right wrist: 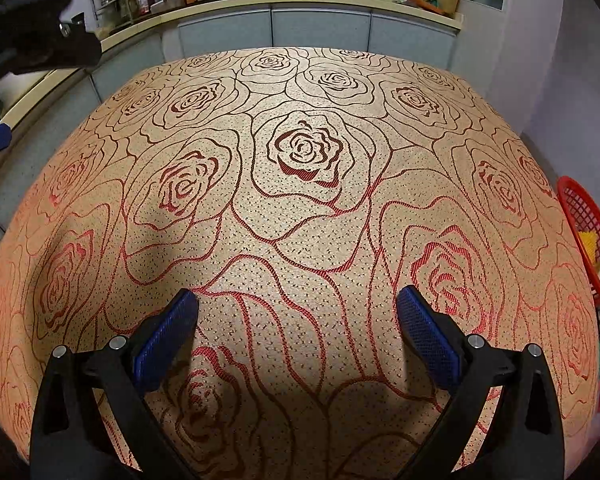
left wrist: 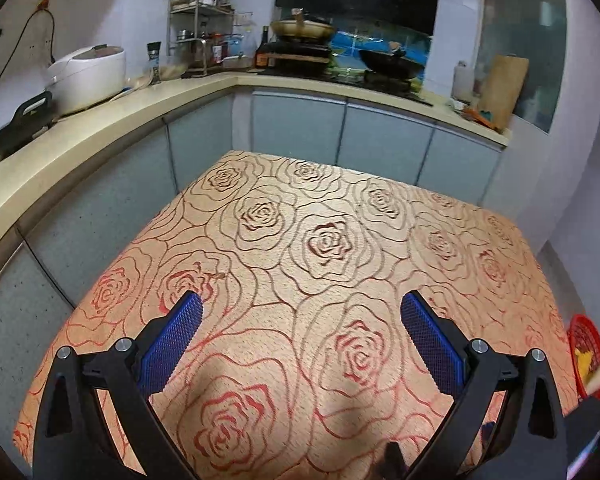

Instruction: Collect trash

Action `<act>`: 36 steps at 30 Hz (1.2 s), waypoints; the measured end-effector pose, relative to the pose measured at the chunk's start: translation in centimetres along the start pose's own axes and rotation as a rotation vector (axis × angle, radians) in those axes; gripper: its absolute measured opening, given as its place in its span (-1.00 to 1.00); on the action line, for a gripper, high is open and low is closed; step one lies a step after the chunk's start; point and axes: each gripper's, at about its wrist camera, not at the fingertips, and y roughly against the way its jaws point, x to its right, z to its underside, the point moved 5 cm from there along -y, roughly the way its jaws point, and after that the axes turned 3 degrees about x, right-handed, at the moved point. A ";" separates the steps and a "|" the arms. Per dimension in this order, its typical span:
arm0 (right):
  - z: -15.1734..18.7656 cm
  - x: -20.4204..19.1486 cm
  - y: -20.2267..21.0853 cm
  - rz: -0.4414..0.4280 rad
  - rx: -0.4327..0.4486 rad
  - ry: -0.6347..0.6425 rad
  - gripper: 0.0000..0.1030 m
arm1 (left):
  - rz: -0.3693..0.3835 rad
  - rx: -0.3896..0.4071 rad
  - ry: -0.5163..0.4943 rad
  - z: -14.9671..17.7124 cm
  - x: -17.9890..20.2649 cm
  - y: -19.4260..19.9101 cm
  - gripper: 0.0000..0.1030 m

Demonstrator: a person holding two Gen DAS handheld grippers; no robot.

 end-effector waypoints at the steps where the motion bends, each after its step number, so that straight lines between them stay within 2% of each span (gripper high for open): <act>1: 0.0 0.0 0.1 0.000 0.000 0.000 0.88 | -0.013 0.002 0.007 -0.1 -0.3 -0.1 0.87; 9: 0.0 0.0 0.1 0.000 0.000 0.000 0.88 | -0.088 0.001 0.031 -0.5 -1.6 -0.6 0.87; 18: 0.0 -0.1 0.1 0.000 0.000 0.000 0.88 | -0.093 -0.020 0.041 0.6 -2.6 -0.8 0.87; 36: -0.1 0.0 -0.1 -0.001 0.000 0.000 0.88 | -0.088 -0.071 0.048 3.3 -1.9 -2.5 0.87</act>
